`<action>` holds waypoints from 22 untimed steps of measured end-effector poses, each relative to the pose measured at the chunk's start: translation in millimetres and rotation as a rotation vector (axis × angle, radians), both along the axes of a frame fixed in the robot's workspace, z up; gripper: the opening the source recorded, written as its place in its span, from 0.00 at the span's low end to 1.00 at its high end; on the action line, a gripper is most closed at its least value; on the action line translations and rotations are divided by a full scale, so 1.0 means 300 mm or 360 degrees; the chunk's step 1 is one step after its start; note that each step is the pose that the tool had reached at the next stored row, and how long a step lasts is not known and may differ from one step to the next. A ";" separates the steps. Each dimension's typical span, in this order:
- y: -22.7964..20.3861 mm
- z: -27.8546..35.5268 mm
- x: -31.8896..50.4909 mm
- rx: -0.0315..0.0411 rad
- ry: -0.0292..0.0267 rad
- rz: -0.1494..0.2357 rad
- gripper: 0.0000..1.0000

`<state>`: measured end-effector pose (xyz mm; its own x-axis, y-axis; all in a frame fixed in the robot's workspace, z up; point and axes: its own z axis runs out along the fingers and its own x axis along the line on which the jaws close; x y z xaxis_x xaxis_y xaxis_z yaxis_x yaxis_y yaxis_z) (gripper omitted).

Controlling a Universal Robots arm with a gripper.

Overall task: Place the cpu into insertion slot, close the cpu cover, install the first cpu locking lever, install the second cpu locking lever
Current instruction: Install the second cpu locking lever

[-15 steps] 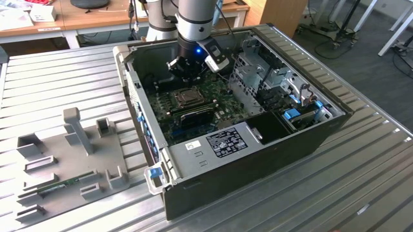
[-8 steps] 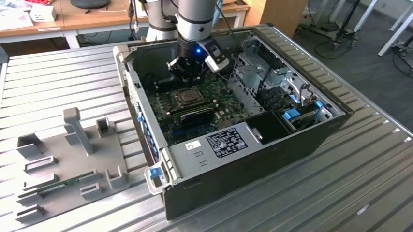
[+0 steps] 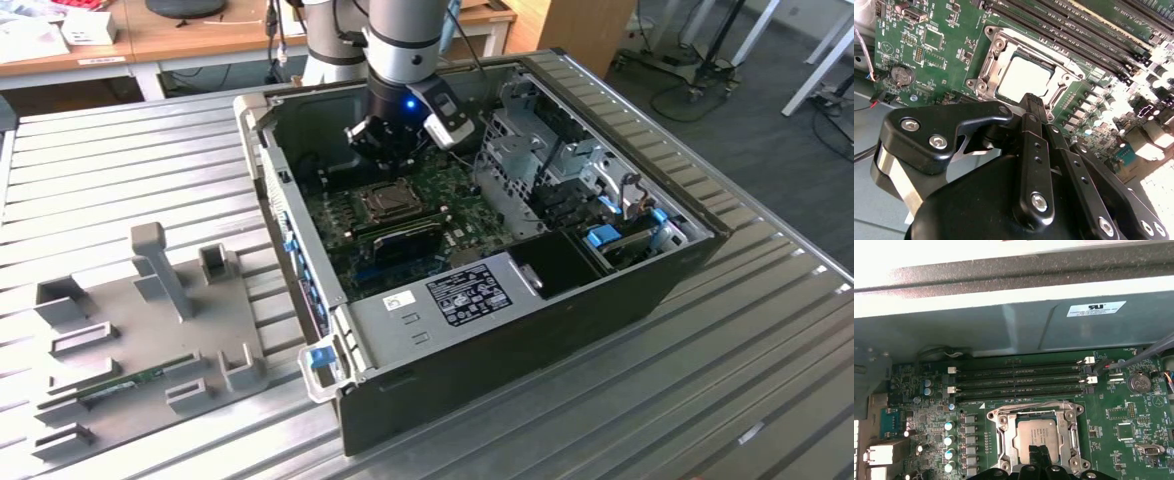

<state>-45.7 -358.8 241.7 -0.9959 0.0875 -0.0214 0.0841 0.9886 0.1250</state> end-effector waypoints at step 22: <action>-0.082 0.000 0.000 -0.0054 0.00000 0.0000 0.10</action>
